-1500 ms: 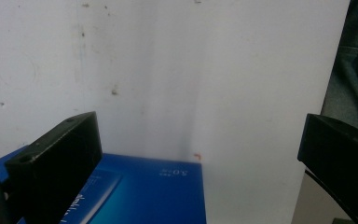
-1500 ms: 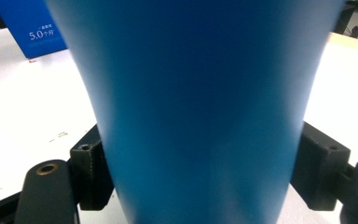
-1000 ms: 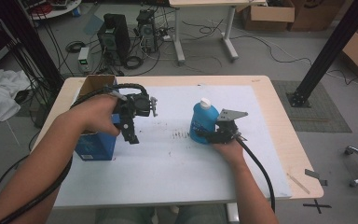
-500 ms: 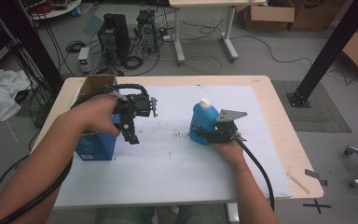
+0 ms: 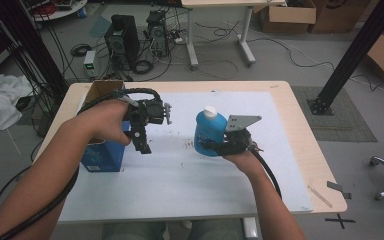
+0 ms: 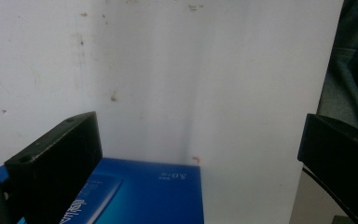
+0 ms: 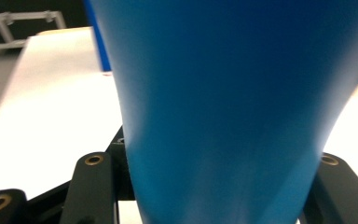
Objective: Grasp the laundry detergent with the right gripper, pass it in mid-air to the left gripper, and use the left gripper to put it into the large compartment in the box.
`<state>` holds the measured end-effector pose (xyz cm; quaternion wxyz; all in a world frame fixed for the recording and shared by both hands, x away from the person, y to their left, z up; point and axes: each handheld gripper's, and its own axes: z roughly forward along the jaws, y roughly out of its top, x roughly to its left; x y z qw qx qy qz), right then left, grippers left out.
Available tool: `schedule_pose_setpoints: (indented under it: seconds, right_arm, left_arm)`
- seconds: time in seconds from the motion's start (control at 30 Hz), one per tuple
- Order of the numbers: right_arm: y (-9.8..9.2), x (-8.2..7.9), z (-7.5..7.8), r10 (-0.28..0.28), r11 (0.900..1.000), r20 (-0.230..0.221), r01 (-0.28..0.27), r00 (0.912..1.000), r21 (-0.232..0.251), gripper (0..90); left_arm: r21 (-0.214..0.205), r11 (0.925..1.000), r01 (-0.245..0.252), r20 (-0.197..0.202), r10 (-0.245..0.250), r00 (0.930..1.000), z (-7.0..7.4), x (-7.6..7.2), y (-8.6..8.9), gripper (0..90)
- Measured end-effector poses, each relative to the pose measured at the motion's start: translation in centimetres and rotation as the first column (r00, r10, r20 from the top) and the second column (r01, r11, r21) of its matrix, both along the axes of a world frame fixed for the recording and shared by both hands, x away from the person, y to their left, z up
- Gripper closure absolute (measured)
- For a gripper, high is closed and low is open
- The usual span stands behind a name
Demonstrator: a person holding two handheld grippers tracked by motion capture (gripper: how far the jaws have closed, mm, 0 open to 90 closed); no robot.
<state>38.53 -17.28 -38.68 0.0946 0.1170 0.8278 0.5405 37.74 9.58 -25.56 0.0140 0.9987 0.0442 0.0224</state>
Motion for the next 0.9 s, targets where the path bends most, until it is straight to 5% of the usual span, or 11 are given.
schedule_pose_setpoints:
  seconds: [0.3,0.9]
  right_arm:
    - [3.2,-2.3,1.3,0.143,0.9888,-0.004,-0.143,0.9898,-0.043,43.3]
    - [7.6,-3.3,-1.8,0.240,0.9688,-0.076,-0.244,0.9678,-0.044,43.5]
  left_arm:
    - [-0.002,1.0000,0.006,-0.005,-0.006,1.0000,0.1,-0.5,-0.2,0.1]
    - [-0.010,0.9991,0.041,-0.039,-0.042,0.9984,-0.6,-1.9,-1.7,0.1]
